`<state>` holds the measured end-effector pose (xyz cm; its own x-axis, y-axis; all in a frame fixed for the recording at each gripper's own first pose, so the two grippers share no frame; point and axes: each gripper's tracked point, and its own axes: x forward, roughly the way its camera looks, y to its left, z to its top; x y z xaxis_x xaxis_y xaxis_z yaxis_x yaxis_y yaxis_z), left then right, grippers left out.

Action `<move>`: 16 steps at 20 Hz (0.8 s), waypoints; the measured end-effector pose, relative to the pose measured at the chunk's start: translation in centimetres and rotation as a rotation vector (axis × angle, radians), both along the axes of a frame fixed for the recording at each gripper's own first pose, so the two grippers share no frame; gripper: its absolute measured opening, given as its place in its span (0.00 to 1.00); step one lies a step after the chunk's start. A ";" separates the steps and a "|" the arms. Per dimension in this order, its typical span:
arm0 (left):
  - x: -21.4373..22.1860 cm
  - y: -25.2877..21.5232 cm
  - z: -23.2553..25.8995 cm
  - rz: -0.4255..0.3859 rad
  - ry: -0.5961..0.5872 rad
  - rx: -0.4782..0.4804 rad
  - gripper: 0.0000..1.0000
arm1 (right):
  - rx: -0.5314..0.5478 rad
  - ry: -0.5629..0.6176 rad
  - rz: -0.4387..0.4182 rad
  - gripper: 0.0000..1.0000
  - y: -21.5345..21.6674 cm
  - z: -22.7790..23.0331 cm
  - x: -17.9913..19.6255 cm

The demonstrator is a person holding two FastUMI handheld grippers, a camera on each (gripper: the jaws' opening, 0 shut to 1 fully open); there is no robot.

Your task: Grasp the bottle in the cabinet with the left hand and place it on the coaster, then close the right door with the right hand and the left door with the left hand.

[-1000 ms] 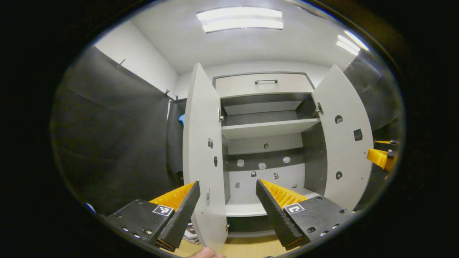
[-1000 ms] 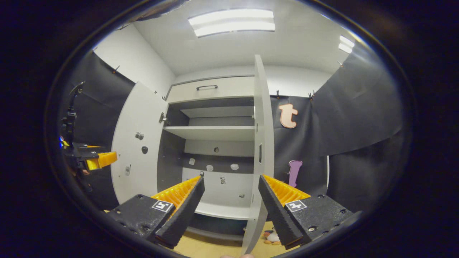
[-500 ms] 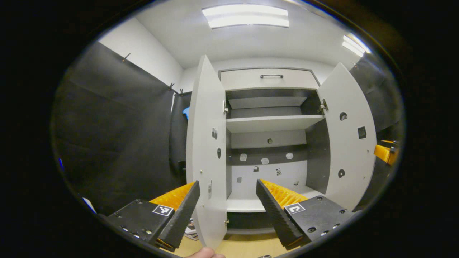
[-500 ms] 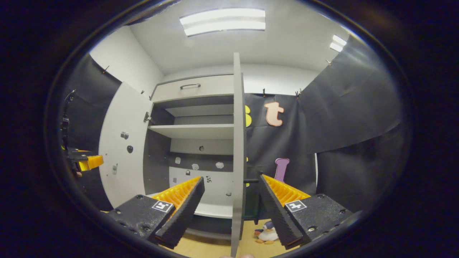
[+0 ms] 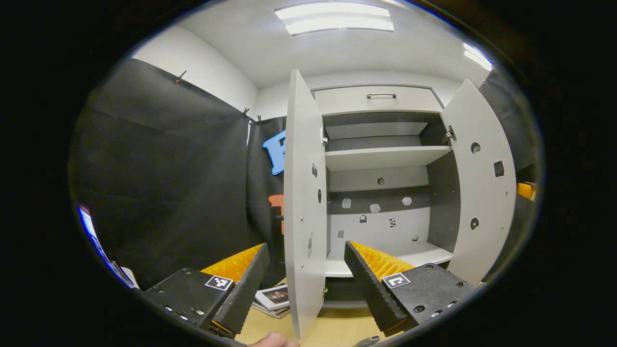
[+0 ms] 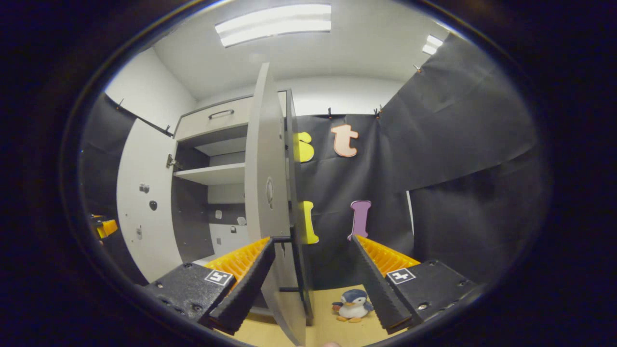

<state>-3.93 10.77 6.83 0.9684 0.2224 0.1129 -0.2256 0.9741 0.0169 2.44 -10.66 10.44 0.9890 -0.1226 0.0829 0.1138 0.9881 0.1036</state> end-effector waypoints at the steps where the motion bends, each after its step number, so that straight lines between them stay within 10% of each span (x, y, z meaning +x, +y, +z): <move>1: -0.1 0.5 -0.1 0.013 0.005 0.002 0.99 | -0.012 0.018 -0.024 1.00 -0.9 -0.7 0.1; 16: -0.4 5.9 -3.7 0.105 0.100 -0.034 0.99 | -0.028 0.104 -0.031 0.98 1.4 -2.7 1.7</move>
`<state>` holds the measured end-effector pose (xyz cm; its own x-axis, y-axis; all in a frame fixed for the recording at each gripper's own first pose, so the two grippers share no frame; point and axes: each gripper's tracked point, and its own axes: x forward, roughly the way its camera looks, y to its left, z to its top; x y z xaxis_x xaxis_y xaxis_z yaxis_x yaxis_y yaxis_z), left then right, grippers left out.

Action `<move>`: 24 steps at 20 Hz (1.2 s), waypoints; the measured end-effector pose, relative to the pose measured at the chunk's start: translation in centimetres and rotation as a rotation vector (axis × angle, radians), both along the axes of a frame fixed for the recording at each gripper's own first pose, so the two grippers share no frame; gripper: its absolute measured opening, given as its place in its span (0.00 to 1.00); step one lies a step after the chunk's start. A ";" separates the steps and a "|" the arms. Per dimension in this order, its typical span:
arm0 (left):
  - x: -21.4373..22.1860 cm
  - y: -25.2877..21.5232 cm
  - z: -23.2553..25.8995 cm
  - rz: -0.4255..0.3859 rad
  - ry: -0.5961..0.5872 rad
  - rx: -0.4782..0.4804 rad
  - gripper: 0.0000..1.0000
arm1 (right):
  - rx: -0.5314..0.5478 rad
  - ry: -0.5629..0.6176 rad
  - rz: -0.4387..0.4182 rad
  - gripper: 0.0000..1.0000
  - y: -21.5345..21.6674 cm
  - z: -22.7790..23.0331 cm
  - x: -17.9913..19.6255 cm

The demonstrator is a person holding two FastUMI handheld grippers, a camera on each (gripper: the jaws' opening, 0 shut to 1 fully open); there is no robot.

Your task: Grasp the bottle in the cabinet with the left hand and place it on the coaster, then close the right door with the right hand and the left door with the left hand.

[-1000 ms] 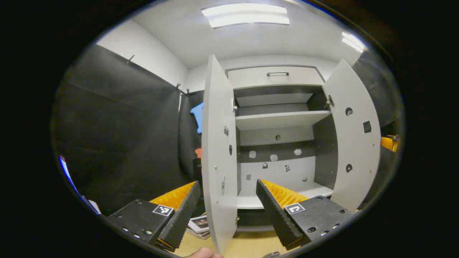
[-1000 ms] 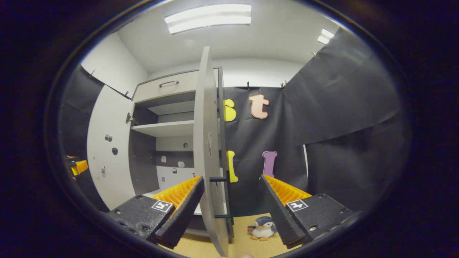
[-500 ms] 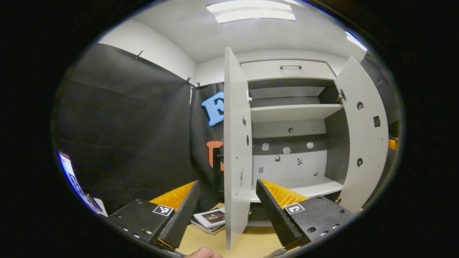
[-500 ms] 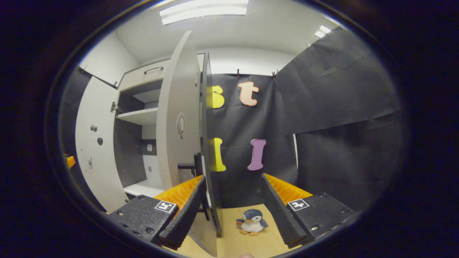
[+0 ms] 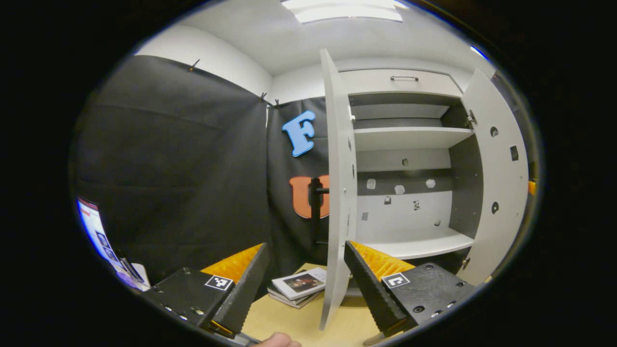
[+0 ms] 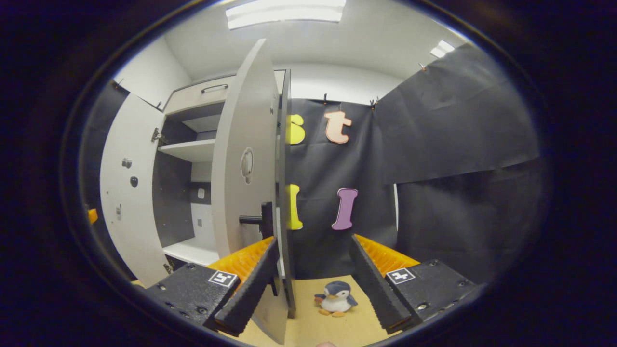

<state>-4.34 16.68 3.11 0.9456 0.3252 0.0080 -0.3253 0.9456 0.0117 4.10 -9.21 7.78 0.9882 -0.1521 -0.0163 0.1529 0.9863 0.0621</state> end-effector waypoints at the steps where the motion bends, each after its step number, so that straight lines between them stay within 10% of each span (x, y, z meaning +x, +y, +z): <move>1: 0.0 0.3 -0.1 0.002 0.000 -0.007 0.97 | 0.022 0.001 0.021 0.98 0.7 -0.1 0.1; 16: 1.6 4.3 -4.0 -0.017 0.097 -0.052 0.95 | 0.084 0.042 0.294 0.98 14.8 -1.2 5.2; 24: 3.0 6.3 -4.7 -0.029 0.117 -0.053 0.95 | 0.028 0.042 0.277 1.00 17.4 -1.0 7.2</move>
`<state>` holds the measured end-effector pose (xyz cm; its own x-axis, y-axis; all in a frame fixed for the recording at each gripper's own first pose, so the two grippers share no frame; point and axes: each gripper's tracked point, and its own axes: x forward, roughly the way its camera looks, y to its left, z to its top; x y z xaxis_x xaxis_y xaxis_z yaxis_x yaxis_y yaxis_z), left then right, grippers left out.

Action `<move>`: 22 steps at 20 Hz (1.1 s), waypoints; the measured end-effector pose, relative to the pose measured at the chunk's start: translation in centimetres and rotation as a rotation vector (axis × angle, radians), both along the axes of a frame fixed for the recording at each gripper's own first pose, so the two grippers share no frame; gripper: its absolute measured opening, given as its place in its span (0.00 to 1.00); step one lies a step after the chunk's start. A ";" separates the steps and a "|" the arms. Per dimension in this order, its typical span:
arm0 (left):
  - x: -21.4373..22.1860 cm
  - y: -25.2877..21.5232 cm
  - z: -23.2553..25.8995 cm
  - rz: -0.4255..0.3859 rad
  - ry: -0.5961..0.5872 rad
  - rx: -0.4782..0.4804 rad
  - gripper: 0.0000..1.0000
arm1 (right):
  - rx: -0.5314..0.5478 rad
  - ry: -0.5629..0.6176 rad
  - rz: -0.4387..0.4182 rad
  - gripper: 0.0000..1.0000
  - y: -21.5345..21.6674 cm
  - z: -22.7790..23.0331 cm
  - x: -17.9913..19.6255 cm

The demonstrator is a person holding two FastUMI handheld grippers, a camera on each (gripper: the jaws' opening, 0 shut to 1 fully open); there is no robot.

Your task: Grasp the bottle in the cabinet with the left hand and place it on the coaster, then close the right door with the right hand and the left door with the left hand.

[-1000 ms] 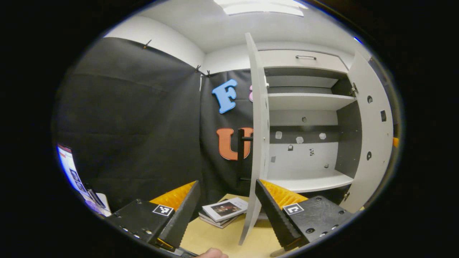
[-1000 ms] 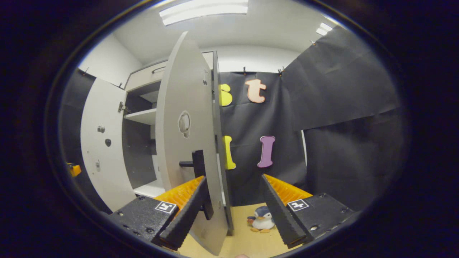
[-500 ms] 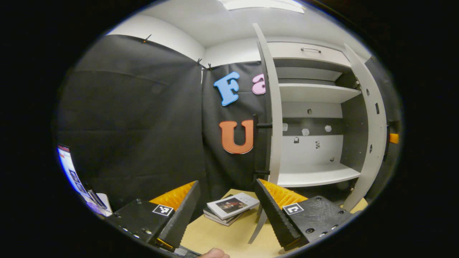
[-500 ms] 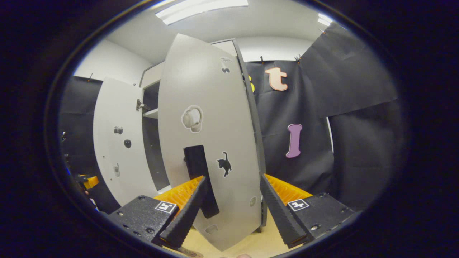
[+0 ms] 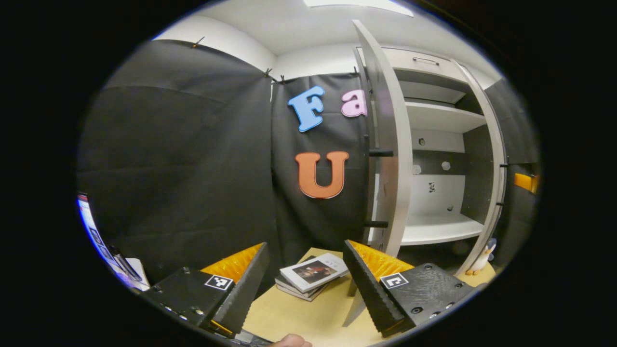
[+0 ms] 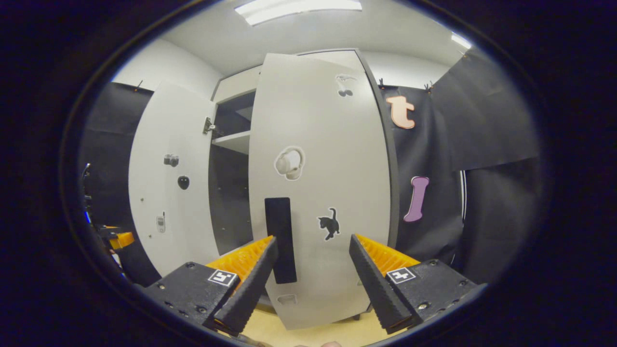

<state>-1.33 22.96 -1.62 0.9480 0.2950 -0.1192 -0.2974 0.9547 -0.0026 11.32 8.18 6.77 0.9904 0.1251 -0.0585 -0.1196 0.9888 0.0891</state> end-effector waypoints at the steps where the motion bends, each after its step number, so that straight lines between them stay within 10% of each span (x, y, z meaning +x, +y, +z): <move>1: 0.2 0.2 0.1 0.001 0.002 -0.001 0.95 | 0.000 0.000 -0.011 0.94 -0.4 -0.1 -0.2; 22: 5.3 -0.5 1.2 -0.108 0.053 -0.033 0.95 | -0.002 0.069 -0.225 0.94 -11.4 -3.4 -8.8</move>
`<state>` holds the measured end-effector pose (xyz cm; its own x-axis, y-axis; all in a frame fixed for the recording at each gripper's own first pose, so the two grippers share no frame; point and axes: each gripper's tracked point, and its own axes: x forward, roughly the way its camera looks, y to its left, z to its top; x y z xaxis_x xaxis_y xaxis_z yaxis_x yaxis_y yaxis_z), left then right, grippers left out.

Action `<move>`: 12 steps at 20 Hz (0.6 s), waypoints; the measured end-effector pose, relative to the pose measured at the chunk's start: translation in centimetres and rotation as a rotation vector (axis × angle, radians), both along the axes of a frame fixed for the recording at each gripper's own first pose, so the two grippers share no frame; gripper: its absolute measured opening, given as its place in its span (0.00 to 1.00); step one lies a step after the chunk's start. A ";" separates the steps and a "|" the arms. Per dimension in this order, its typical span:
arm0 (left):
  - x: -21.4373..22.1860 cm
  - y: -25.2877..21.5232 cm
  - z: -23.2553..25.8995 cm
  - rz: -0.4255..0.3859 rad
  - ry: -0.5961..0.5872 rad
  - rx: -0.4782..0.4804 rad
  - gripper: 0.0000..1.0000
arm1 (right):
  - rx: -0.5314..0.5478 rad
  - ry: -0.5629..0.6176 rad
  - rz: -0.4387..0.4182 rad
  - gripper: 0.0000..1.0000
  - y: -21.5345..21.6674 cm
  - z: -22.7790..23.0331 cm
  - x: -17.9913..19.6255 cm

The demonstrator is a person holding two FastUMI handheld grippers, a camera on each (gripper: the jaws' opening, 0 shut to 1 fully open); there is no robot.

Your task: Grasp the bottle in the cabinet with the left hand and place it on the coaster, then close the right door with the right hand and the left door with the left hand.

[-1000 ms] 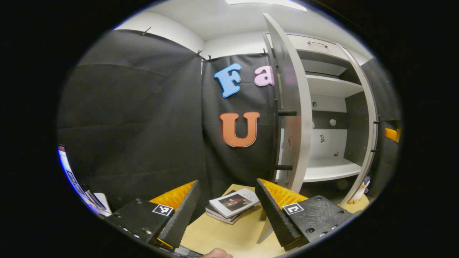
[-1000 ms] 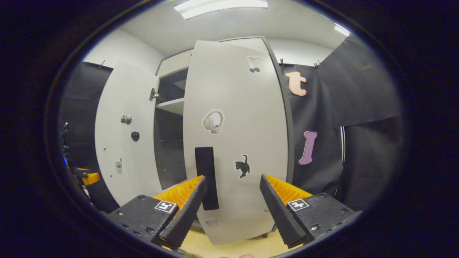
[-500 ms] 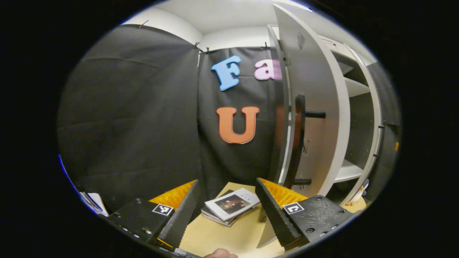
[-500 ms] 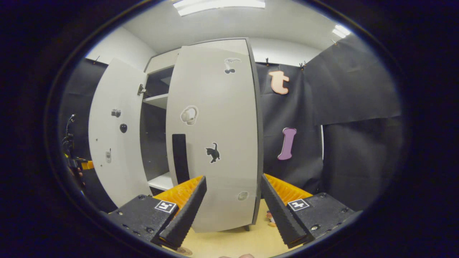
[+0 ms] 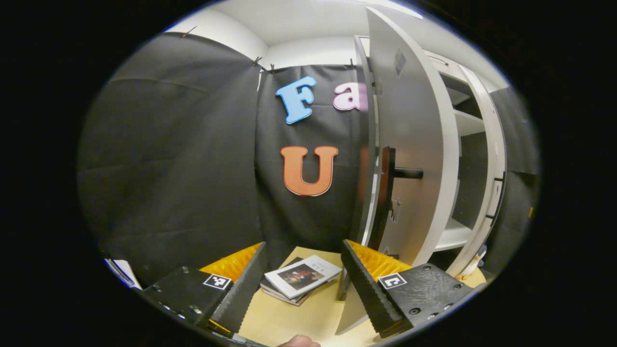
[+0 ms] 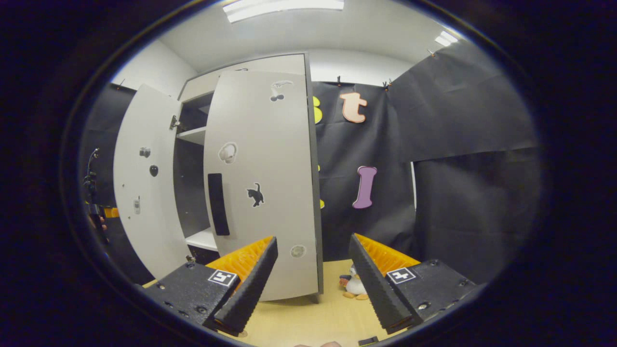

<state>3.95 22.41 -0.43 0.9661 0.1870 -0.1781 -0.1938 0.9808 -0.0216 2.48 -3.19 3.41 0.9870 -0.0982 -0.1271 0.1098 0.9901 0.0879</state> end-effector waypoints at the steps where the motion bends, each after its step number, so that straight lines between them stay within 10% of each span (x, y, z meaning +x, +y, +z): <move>1: 0.0 -0.3 0.0 -0.011 0.006 0.002 0.95 | 0.007 0.000 -0.004 0.98 -0.3 0.0 -0.2; 12: 0.0 -5.8 0.1 -0.145 0.033 -0.029 1.00 | 0.031 0.003 -0.040 0.98 -3.4 -0.8 -1.6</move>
<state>3.94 16.60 -0.33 0.9761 0.0404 -0.2137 -0.0514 0.9976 -0.0464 0.88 -6.57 2.58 0.9820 -0.1337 -0.1334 0.1498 0.9816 0.1184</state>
